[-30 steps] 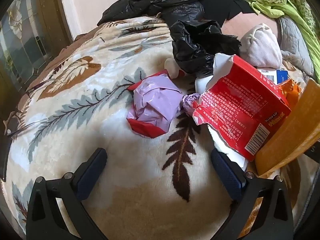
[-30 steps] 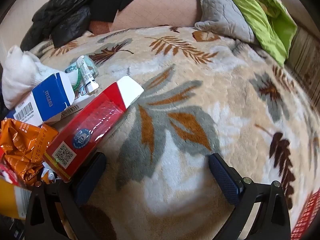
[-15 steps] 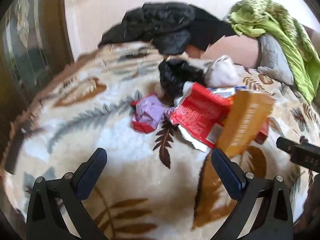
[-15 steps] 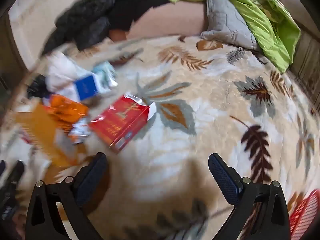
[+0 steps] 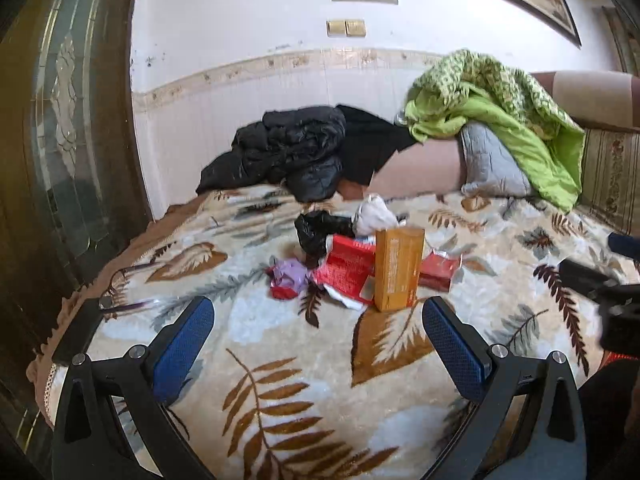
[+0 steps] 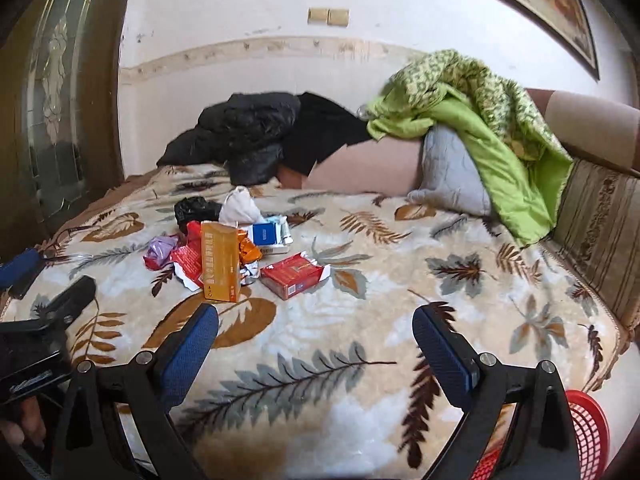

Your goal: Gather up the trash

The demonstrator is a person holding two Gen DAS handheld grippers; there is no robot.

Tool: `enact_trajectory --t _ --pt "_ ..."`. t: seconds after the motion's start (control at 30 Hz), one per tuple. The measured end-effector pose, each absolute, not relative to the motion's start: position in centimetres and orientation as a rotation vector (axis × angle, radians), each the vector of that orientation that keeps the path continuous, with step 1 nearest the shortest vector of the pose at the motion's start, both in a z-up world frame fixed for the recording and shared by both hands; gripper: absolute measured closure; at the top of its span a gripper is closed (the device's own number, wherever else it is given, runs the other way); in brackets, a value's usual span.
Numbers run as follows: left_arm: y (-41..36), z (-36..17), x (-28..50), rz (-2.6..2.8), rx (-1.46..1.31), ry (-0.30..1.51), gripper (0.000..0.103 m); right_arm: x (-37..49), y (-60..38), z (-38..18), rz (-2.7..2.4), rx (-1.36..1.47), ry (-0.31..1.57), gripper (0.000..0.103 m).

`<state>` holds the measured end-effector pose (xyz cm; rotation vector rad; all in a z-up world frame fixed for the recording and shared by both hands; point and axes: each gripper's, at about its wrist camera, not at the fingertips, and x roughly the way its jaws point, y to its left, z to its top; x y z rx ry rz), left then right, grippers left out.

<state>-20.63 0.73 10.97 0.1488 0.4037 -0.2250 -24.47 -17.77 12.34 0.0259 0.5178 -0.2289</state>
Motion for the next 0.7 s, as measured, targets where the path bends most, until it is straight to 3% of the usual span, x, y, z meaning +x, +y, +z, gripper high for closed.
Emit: enact_trajectory --t 0.7 --pt "1.3 9.4 -19.3 -0.237 0.116 0.482 0.0 -24.7 -19.7 10.6 -0.266 0.067 0.535 0.004"
